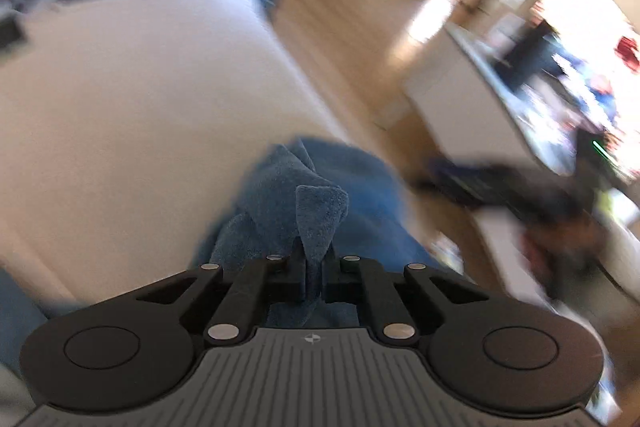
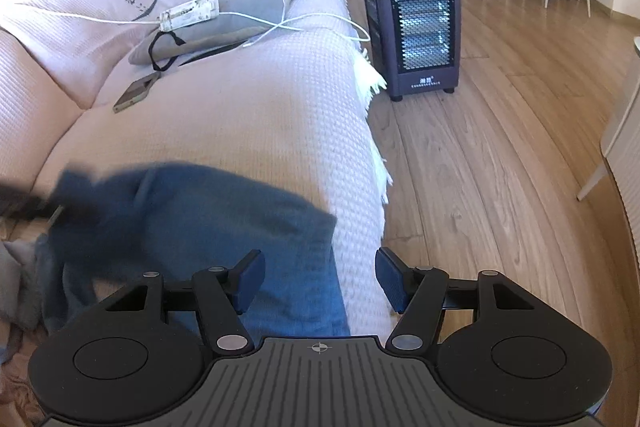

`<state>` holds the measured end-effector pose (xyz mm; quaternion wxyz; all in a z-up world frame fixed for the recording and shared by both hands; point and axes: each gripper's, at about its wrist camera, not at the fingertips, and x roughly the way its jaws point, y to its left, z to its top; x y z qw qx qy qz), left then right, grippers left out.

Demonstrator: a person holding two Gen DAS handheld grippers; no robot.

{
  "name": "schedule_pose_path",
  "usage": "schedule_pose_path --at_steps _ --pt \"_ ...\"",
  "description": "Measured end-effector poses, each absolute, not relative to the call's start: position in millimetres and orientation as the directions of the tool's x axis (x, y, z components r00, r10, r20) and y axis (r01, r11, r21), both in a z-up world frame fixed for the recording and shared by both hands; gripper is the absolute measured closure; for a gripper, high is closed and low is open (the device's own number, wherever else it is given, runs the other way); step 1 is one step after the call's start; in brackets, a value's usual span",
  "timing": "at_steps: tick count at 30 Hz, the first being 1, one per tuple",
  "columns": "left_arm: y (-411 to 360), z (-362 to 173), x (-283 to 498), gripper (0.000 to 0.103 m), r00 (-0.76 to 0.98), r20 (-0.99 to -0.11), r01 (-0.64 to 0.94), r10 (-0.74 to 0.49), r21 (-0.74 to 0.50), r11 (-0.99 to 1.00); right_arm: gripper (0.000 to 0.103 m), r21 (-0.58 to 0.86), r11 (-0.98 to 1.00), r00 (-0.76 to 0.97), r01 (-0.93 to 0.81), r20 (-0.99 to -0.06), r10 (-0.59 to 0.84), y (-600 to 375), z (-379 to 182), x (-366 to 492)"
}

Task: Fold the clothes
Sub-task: 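Fold the hem toward the collar with the right tool while the left tool grasps the sleeve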

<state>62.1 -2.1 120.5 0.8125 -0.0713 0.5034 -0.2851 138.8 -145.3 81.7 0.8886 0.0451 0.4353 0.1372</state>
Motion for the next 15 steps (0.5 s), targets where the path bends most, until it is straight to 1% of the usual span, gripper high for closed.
schedule_pose_path --at_steps 2,4,6,15 --pt "-13.8 118.4 42.2 0.097 0.267 -0.79 0.437 -0.552 -0.411 0.8 0.041 0.188 0.958 0.585 -0.215 -0.761 0.28 -140.4 80.9 143.7" --pt "-23.9 106.3 31.4 0.097 0.225 -0.822 0.455 -0.523 -0.386 0.802 0.041 0.191 0.956 0.588 -0.223 -0.756 0.288 -136.3 81.2 146.0" --pt "-30.1 91.4 26.1 0.097 0.179 -0.846 0.443 -0.502 -0.386 0.809 0.041 0.198 0.953 0.589 -0.23 -0.751 0.299 -133.0 82.0 147.5" --pt "-51.5 58.7 7.9 0.097 0.06 -0.881 0.489 -0.47 -0.384 0.783 0.041 0.245 0.942 0.601 -0.231 -0.725 0.336 -124.3 87.8 147.0"
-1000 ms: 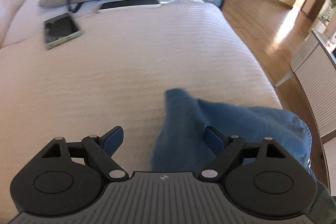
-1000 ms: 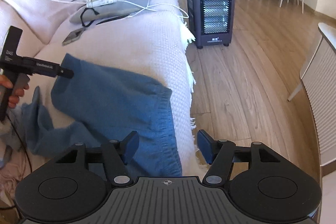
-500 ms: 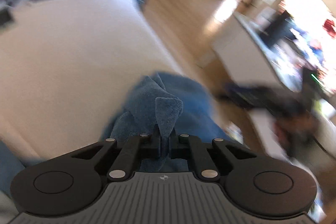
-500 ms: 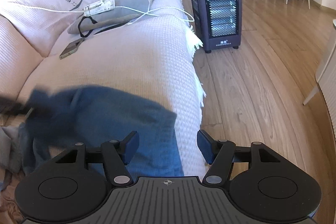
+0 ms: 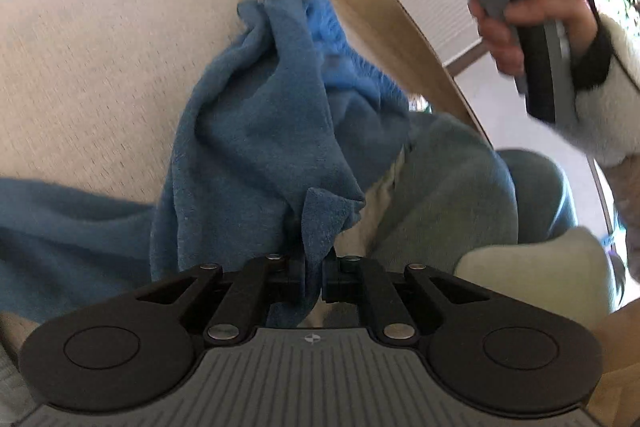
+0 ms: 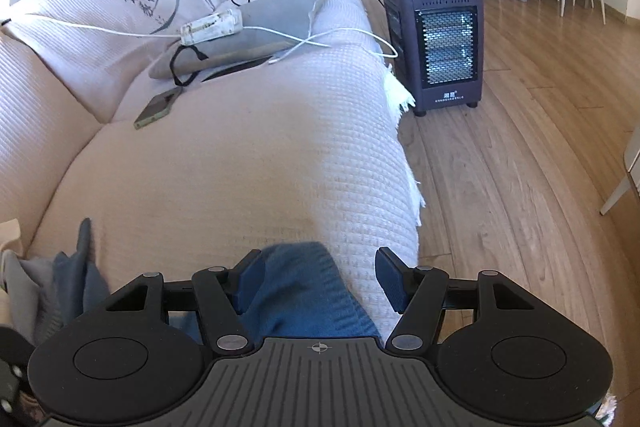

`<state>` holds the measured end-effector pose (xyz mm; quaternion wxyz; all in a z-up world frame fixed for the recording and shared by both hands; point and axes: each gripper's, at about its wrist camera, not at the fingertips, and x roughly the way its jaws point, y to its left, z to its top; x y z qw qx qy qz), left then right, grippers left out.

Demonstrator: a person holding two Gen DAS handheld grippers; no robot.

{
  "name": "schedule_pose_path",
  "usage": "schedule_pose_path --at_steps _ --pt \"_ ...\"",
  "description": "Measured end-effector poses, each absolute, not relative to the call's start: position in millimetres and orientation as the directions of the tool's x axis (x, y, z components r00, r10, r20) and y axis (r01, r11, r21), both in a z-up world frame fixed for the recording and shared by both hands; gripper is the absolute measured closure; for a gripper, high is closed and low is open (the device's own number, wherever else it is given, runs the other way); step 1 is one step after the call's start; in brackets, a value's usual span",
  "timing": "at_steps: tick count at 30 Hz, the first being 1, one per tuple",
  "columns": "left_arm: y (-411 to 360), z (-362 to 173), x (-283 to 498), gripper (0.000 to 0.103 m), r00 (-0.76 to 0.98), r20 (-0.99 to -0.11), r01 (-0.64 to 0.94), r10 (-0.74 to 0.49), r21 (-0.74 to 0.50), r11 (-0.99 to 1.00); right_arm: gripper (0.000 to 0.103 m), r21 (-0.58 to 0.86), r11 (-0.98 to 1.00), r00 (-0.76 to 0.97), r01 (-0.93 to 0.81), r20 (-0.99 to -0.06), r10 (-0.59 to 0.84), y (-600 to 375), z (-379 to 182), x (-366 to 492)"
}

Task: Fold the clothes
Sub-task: 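Fold the hem toward the collar with the right tool while the left tool grasps the sleeve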

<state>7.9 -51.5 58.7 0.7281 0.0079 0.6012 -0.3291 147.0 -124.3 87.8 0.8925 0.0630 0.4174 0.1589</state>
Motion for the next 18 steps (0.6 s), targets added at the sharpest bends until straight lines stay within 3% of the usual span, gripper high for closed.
schedule_pose_path --at_steps 8,9,10,12,14,18 --pt "-54.5 59.3 2.8 0.092 0.058 -0.883 0.494 -0.466 -0.38 0.782 0.042 0.271 0.926 0.539 -0.264 -0.755 0.374 -105.4 74.2 159.7" --pt "-53.3 61.1 2.5 0.092 0.063 -0.883 0.496 -0.465 -0.377 0.782 0.052 0.266 0.926 0.537 -0.269 -0.756 0.373 -104.9 73.2 157.3" --pt "-51.9 63.9 1.9 0.091 0.07 -0.882 0.498 -0.466 -0.374 0.782 0.072 0.262 0.926 0.535 -0.273 -0.758 0.372 -104.4 72.1 154.9" --pt "-47.4 71.6 1.0 0.088 0.081 -0.875 0.498 -0.477 -0.379 0.78 0.09 0.252 0.925 0.531 -0.283 -0.762 0.37 -103.4 69.9 150.2" --pt "-43.5 81.0 0.8 0.084 0.094 -0.866 0.5 -0.492 -0.386 0.775 0.099 0.231 0.929 0.538 -0.289 -0.763 0.357 -104.7 70.4 142.9" --pt "-43.5 100.0 8.3 0.073 0.158 -0.85 0.519 -0.503 -0.361 0.774 0.103 0.176 0.951 0.581 -0.253 -0.759 0.295 -124.2 81.3 122.6"
